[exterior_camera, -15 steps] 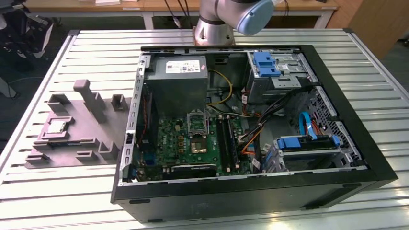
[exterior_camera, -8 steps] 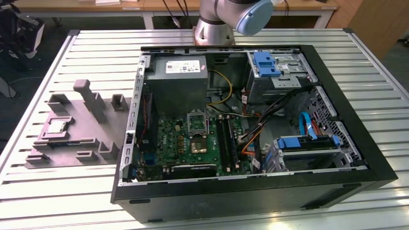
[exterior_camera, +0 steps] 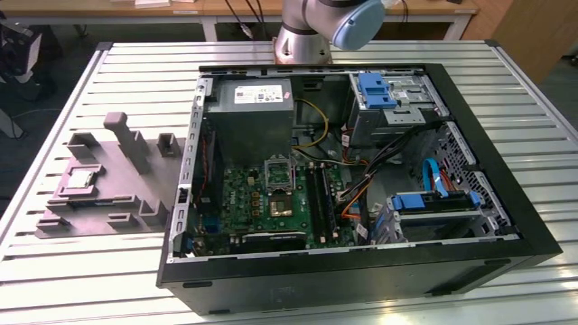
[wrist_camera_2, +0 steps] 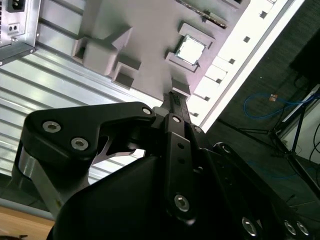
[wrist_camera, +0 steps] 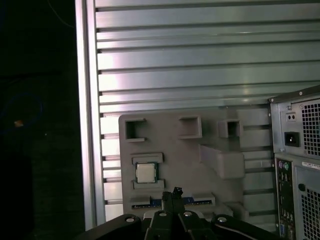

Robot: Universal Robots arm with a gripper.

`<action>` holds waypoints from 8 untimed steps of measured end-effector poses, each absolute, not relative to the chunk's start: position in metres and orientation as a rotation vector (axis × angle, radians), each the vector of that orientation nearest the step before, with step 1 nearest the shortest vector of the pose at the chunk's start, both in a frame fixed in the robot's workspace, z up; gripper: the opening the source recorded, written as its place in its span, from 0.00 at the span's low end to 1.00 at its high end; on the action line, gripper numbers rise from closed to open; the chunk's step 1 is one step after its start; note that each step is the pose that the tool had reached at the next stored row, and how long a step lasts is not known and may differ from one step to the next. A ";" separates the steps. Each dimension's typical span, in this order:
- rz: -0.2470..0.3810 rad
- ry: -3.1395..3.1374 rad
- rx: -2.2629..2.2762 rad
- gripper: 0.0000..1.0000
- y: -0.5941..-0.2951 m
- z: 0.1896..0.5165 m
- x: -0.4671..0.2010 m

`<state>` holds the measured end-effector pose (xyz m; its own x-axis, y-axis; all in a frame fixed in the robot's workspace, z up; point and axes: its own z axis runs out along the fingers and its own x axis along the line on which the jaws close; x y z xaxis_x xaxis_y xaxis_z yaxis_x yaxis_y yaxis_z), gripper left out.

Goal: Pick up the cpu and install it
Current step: 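Reach for the cpu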

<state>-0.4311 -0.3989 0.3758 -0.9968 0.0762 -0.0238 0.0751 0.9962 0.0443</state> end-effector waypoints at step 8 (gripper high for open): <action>0.068 3.113 0.118 0.11 -0.399 0.376 -0.447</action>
